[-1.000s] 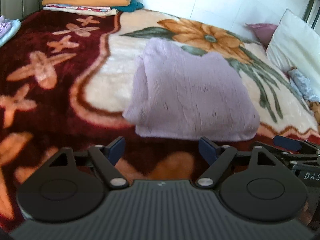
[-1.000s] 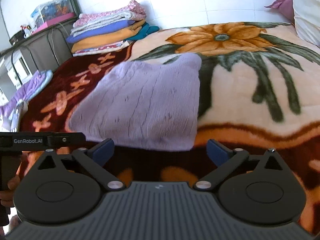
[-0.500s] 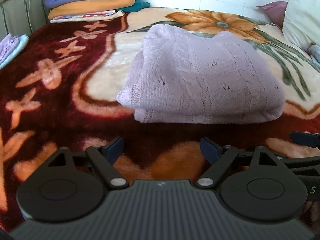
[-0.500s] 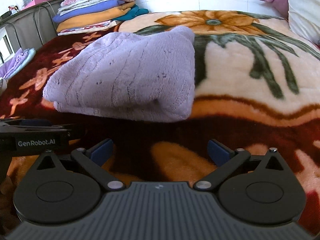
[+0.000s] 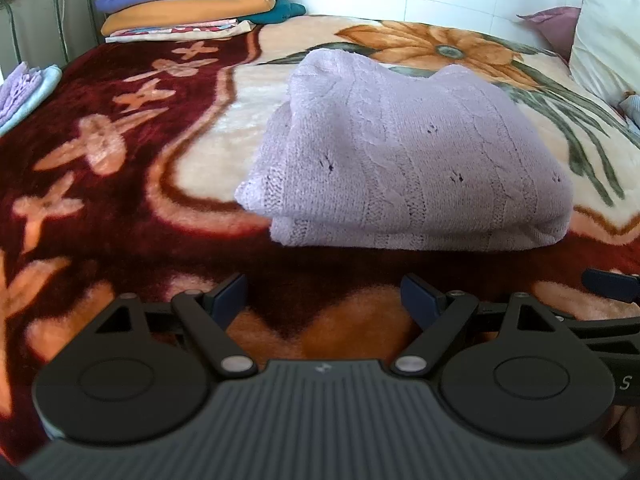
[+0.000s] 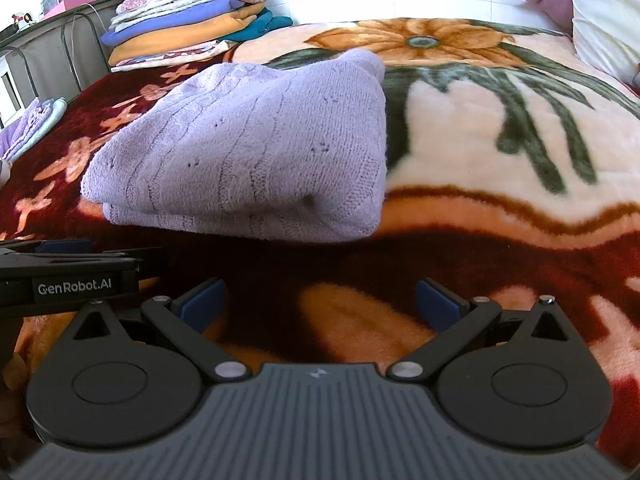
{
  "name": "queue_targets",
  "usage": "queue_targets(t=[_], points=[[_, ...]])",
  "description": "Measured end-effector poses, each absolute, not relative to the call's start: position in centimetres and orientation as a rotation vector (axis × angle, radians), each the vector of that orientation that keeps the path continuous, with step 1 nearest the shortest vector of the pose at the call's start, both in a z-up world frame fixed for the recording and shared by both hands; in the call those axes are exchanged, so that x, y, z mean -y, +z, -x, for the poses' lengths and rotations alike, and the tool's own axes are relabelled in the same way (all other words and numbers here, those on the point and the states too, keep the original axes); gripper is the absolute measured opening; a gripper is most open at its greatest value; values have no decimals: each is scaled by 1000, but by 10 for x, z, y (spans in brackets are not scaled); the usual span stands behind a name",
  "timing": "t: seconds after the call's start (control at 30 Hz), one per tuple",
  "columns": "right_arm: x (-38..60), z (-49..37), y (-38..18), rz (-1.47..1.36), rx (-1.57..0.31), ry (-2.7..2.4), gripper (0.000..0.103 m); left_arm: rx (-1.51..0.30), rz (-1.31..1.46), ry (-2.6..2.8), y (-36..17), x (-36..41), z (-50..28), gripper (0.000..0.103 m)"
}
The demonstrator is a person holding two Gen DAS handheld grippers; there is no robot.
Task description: Fold small clothes
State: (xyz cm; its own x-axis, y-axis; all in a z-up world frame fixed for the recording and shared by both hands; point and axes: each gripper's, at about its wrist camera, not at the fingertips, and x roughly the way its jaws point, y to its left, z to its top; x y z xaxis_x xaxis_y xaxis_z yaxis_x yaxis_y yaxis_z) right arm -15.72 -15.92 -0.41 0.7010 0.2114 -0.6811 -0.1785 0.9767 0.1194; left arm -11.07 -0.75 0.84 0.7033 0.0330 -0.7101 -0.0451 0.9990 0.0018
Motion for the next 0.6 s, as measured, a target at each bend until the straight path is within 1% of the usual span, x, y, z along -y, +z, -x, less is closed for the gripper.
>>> queue_targets(t=[0.6], points=[[159,157,-4,-46,-770,214,103,-790,19,46,8,7,111,85]])
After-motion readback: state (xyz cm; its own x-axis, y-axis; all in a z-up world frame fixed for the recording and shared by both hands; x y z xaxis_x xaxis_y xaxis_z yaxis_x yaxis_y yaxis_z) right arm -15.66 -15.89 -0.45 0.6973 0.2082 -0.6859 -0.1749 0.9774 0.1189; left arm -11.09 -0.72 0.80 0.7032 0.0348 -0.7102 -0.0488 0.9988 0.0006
